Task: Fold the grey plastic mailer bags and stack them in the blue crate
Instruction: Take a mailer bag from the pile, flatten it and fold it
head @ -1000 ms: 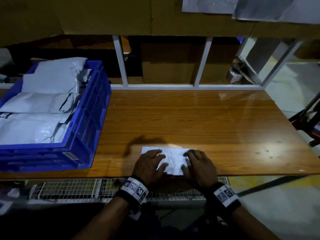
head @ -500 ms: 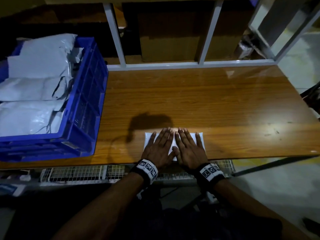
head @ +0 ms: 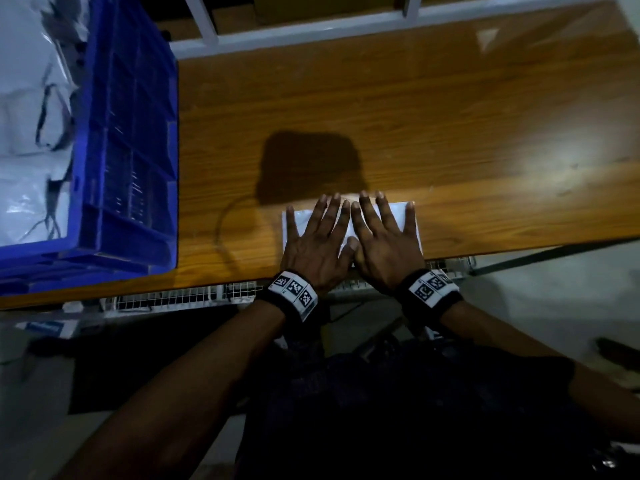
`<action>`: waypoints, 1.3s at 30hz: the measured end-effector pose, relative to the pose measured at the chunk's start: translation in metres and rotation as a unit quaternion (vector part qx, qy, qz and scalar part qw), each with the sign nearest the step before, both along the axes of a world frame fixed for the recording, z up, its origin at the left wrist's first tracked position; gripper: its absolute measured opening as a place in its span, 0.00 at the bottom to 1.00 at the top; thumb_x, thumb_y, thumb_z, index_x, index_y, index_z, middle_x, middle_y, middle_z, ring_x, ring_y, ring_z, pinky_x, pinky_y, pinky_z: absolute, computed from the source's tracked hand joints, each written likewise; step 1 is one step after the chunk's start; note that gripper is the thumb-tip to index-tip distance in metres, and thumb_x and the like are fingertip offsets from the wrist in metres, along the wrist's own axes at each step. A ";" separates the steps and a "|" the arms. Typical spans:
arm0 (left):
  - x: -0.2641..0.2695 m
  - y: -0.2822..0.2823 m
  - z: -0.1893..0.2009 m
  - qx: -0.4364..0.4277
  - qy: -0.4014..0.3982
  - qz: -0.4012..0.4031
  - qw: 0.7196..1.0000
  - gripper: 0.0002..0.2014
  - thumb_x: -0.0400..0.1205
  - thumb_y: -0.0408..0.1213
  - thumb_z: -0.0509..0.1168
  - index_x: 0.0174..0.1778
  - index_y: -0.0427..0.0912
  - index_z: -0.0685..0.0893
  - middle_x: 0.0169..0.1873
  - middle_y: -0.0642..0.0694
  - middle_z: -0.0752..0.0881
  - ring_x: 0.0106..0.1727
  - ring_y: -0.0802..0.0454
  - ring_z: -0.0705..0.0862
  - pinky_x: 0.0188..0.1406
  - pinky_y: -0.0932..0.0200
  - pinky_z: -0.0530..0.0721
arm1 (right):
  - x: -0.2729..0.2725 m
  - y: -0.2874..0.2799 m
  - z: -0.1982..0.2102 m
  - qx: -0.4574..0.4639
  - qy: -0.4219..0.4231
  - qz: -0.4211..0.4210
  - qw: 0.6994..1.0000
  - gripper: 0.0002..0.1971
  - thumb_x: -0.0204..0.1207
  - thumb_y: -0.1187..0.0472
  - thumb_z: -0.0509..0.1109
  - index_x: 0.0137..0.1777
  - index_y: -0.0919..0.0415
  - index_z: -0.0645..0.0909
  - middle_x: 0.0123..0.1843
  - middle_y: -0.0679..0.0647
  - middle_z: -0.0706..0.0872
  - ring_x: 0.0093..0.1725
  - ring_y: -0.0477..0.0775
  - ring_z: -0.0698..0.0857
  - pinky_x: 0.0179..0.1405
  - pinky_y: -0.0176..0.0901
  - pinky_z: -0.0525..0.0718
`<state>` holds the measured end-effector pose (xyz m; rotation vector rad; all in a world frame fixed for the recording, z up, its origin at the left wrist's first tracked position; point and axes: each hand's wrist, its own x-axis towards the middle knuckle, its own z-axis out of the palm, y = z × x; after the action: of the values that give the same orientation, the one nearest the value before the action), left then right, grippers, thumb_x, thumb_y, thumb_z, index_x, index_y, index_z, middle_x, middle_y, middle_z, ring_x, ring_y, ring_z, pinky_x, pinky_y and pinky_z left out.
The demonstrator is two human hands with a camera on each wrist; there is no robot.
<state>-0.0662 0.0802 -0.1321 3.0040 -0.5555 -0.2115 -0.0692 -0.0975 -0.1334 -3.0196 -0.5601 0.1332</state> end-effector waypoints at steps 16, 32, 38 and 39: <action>0.002 -0.005 0.004 0.038 0.021 0.012 0.999 0.33 0.88 0.54 0.30 0.91 0.47 0.41 0.91 0.48 0.38 0.90 0.48 0.36 0.83 0.23 0.44 | 0.002 0.004 0.001 0.005 0.019 -0.019 1.000 0.33 0.90 0.43 0.38 0.92 0.57 0.47 0.93 0.59 0.45 0.92 0.58 0.42 0.82 0.82 0.43; -0.019 0.019 0.030 -0.104 0.031 0.061 0.992 0.46 0.77 0.77 0.41 0.90 0.57 0.55 0.89 0.55 0.49 0.91 0.53 0.44 0.87 0.35 0.38 | -0.017 -0.042 0.020 0.109 -0.028 0.037 0.993 0.42 0.80 0.25 0.54 0.87 0.51 0.66 0.91 0.54 0.61 0.91 0.59 0.54 0.85 0.77 0.55; -0.035 0.055 0.023 -0.137 0.028 0.012 0.990 0.40 0.75 0.50 0.76 0.84 0.52 0.71 0.86 0.46 0.67 0.88 0.44 0.61 0.83 0.21 0.53 | -0.027 -0.069 0.017 0.202 -0.017 0.051 0.978 0.28 0.77 0.58 0.75 0.78 0.50 0.79 0.82 0.55 0.77 0.81 0.59 0.76 0.74 0.71 0.78; -0.033 0.061 0.028 -0.170 -0.011 0.012 0.985 0.34 0.72 0.43 0.76 0.77 0.52 0.80 0.79 0.45 0.78 0.83 0.42 0.73 0.78 0.19 0.63 | -0.026 -0.070 0.026 0.270 -0.011 0.035 0.962 0.25 0.76 0.59 0.73 0.74 0.49 0.83 0.78 0.52 0.82 0.77 0.57 0.81 0.72 0.67 0.81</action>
<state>-0.0991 0.1410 -0.1041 2.6831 -0.4996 -0.0716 -0.0948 -0.1677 -0.1073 -2.4741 -0.5900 -0.0454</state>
